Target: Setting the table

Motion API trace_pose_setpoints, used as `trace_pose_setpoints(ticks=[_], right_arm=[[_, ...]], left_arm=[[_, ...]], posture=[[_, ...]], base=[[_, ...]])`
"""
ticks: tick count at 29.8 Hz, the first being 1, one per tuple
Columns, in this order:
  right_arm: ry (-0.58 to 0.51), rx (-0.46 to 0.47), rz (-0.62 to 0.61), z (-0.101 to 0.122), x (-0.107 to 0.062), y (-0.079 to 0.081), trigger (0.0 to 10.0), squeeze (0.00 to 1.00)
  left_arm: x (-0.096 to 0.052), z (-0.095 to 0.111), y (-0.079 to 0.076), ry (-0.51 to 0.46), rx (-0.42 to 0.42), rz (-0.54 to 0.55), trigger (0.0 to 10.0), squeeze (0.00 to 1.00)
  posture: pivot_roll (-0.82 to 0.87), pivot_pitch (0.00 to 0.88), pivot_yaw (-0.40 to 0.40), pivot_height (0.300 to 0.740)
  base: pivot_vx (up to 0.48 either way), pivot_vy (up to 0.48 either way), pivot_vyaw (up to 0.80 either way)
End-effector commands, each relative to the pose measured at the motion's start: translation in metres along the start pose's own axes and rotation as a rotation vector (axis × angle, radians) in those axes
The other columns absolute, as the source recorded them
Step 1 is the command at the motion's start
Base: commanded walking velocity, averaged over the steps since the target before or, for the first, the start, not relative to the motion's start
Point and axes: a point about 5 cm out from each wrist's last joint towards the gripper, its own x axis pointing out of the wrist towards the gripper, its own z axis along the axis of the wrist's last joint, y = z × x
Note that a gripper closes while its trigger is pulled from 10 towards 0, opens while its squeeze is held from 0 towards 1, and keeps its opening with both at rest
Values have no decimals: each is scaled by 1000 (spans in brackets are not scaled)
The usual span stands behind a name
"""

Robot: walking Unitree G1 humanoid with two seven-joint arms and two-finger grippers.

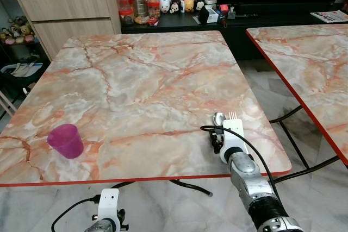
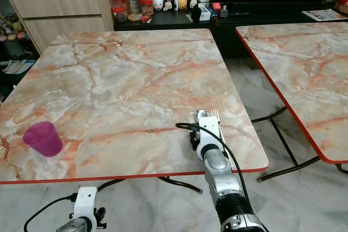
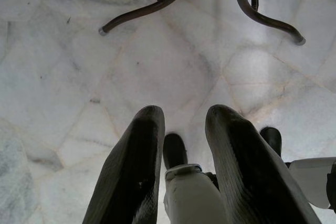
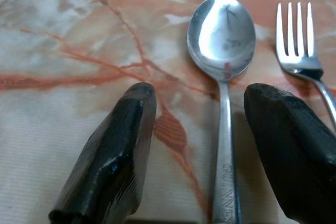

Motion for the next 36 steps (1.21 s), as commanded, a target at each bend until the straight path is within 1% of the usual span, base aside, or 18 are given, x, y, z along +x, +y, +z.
trace_pose_setpoints(ticks=[1, 7, 15, 16, 17, 36], right_arm=[[2, 14, -8, -1, 0, 0, 10000, 0], [3, 21, -30, -1, 1, -3, 10000, 0], [15, 28, -95, -4, 0, -11, 10000, 0], [23, 31, -101, -6, 0, -12, 8588, 0], [25, 35, -97, -6, 0, -11, 0, 0], [15, 41, -78, -5, 1, -8, 0, 0]], left_arm=[[-1, -6, 3, 26, -5, 3, 10000, 0], [-1, -6, 3, 26, -9, 0, 10000, 0], [-1, -7, 3, 29, -8, -8, 10000, 0], [-1, -7, 3, 30, -8, -8, 10000, 0], [-1, -7, 3, 30, -9, -9, 10000, 0], [-1, -8, 0, 45, -12, -33, 10000, 0]], posture=[[-84, 0, 4, 740], [-83, 0, 3, 740], [-84, 0, 4, 740], [-82, 0, 4, 740], [-81, 0, 4, 740], [-77, 0, 1, 740]], base=[[0, 0, 0], [0, 0, 0], [0, 0, 0], [0, 0, 0], [0, 0, 0], [0, 0, 0]])
